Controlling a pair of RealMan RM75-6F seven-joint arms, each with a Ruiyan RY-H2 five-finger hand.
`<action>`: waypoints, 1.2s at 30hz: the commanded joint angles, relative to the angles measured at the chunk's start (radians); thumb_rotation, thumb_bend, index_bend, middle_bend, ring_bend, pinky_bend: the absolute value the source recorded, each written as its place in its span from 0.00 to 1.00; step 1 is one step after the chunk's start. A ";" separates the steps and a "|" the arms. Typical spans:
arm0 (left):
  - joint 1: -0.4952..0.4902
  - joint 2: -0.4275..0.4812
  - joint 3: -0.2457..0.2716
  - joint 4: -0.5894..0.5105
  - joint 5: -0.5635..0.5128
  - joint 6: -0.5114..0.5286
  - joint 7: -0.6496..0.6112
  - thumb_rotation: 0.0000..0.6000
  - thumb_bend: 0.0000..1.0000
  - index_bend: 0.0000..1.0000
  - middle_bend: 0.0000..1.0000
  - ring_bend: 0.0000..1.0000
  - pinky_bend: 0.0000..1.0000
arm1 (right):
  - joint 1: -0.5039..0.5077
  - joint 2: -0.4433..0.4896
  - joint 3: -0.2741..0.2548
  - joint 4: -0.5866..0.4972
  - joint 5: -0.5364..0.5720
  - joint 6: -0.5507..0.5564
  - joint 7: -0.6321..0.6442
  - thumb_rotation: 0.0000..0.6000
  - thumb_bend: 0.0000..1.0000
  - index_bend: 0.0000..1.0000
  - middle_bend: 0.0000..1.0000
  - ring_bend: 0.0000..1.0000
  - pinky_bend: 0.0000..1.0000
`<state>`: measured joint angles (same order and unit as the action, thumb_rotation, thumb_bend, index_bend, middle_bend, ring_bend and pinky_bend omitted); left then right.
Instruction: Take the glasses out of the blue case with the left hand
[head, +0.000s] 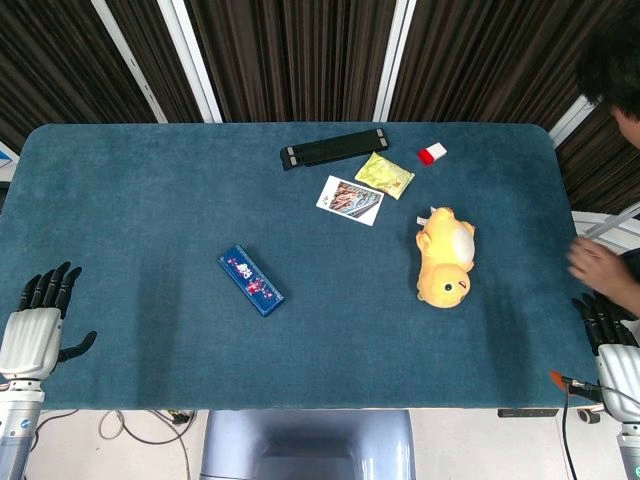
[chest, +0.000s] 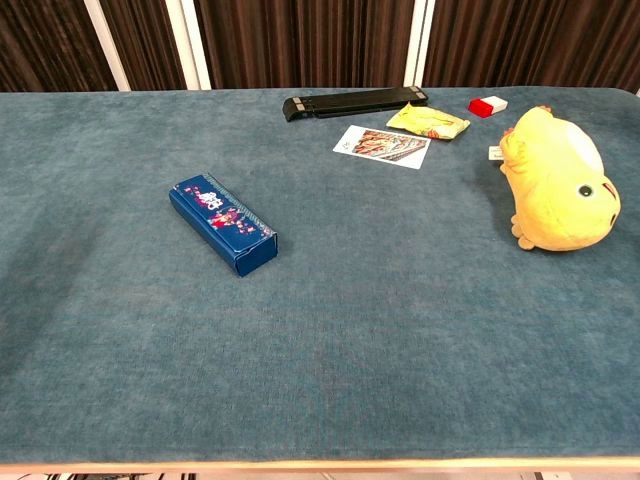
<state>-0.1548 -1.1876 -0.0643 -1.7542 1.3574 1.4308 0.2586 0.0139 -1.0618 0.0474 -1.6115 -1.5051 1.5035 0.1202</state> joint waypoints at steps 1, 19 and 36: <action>0.000 0.001 0.000 0.000 0.000 -0.001 0.000 1.00 0.19 0.00 0.00 0.00 0.04 | 0.000 0.000 0.000 0.000 0.000 0.000 0.000 1.00 0.13 0.00 0.00 0.00 0.20; -0.003 -0.003 -0.002 -0.002 0.016 0.004 0.021 1.00 0.19 0.00 0.00 0.00 0.04 | 0.000 -0.003 0.003 0.001 0.002 0.002 0.005 1.00 0.13 0.00 0.00 0.00 0.20; -0.162 0.017 -0.092 -0.055 -0.131 -0.212 0.133 1.00 0.31 0.00 0.00 0.00 0.04 | 0.010 0.002 0.007 -0.026 0.046 -0.044 0.000 1.00 0.13 0.00 0.00 0.00 0.20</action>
<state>-0.2765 -1.1752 -0.1319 -1.8010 1.2517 1.2615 0.3649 0.0236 -1.0605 0.0538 -1.6375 -1.4592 1.4599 0.1201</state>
